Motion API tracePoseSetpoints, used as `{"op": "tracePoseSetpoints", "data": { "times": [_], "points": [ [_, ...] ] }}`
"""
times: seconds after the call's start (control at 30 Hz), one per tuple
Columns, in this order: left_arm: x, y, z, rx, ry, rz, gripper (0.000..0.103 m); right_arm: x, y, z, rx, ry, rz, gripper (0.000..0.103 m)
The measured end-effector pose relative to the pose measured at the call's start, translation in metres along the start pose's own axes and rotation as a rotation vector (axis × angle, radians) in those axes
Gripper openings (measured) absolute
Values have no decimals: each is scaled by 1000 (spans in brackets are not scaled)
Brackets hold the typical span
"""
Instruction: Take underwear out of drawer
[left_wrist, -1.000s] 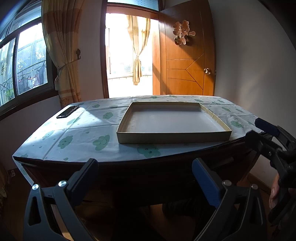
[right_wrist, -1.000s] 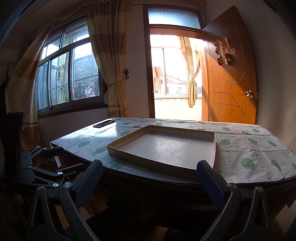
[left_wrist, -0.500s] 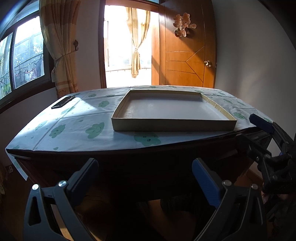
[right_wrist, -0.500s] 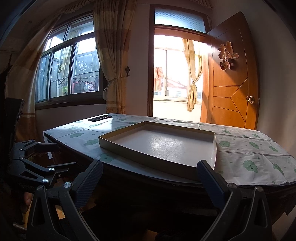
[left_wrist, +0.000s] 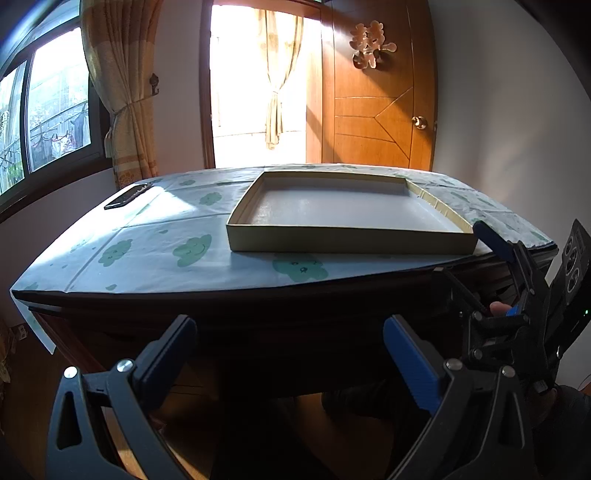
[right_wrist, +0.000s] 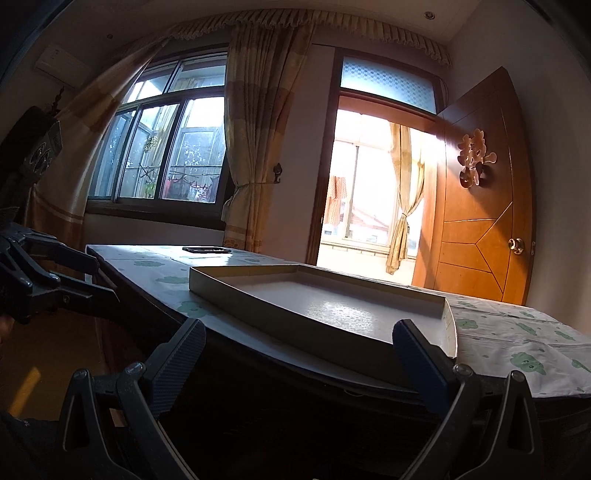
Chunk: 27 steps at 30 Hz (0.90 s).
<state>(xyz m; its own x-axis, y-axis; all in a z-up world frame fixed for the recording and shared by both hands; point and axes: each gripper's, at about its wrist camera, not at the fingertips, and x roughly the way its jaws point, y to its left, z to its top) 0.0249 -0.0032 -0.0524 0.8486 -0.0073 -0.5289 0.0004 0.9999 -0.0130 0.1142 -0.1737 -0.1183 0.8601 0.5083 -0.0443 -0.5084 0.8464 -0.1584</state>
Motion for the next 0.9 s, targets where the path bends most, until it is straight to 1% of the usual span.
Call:
{"op": "tracePoseSetpoints", "data": {
  "times": [0.17, 0.27, 0.43, 0.57, 0.7, 0.9],
  "points": [
    [1, 2, -1, -4, 5, 2, 103, -2, -9, -11, -26, -92, -42, 103],
    [2, 1, 0, -7, 4, 3, 103, 0, -15, -14, -42, -117, -50, 102],
    [1, 1, 1, -8, 0, 7, 103, 4, -24, -23, -34, -127, -50, 102],
    [1, 2, 1, -12, 0, 7, 103, 3, -25, -27, -73, -142, -53, 102],
    [1, 1, 2, -9, 1, 5, 103, 4, -26, -28, -98, -137, -53, 102],
    [1, 0, 1, -4, 4, 7, 103, 2, -27, -30, -93, -129, -58, 102]
  ]
}}
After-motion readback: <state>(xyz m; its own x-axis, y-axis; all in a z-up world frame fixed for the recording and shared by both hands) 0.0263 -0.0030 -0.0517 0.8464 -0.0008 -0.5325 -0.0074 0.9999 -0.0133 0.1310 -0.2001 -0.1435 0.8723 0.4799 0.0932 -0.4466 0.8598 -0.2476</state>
